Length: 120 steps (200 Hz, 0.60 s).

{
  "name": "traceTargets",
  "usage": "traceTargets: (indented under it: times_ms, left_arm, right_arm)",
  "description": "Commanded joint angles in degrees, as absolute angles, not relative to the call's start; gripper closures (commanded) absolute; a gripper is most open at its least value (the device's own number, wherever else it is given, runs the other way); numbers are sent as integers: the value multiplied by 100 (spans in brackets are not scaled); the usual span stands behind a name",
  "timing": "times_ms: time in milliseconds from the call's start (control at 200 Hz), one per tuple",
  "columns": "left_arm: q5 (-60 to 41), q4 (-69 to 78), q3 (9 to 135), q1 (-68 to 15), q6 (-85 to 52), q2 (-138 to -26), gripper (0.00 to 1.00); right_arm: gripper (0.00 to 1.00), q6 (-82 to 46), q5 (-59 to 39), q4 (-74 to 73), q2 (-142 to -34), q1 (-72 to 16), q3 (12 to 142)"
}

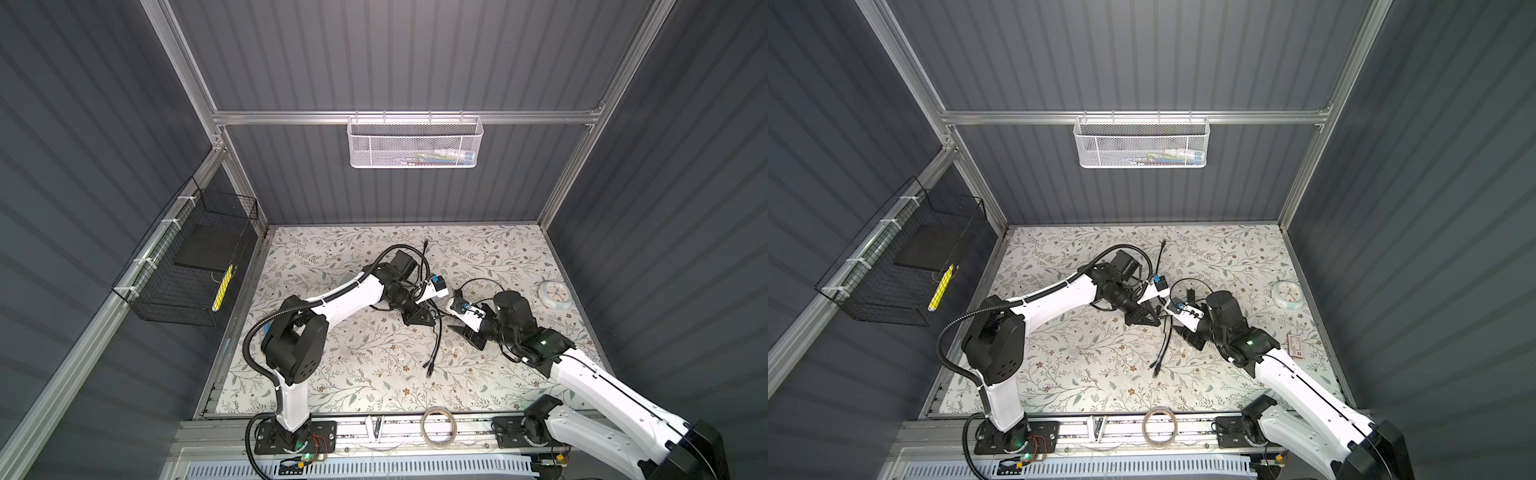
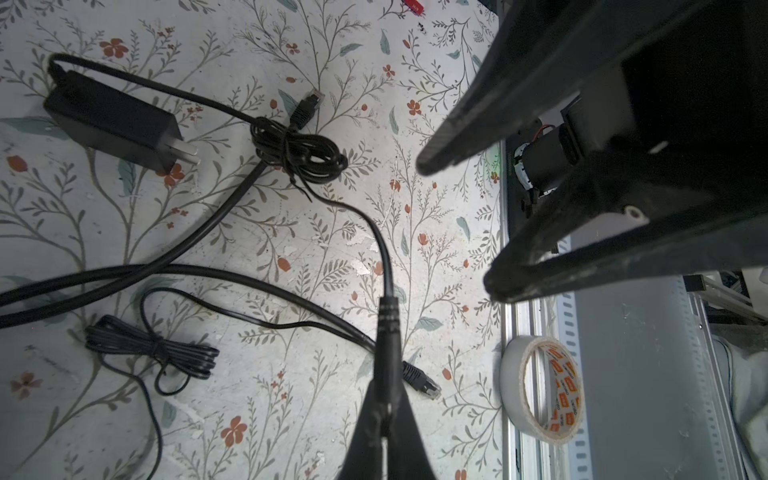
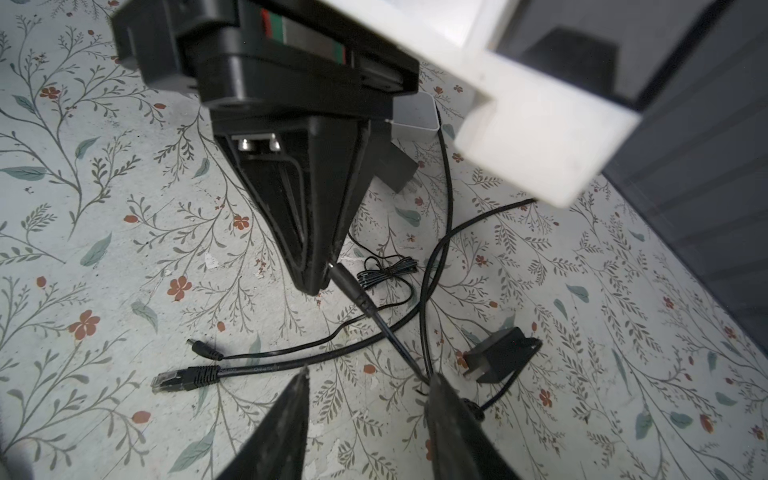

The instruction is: Insert the plug into the switch port

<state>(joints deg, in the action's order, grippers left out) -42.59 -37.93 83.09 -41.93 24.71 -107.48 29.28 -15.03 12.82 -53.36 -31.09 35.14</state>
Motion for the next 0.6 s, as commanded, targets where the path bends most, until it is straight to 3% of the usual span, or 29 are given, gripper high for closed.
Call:
traceTargets:
  times_ms: [0, 230, 595]
  left_arm:
    - [-4520, -4081, 8358, -4184, 2682, -10681, 100]
    - [-4622, -4219, 8377, -4184, 2795, -10634, 100]
    - [-4673, -4409, 8477, -4190, 2882, -10694, 100]
  right_arm:
    - [53, 3174, -1491, 1088, -5473, -3176, 3522]
    - [58, 3521, -1520, 1166, -5855, -3277, 3744]
    - [74, 3639, -1362, 1011, -6020, -3458, 3851]
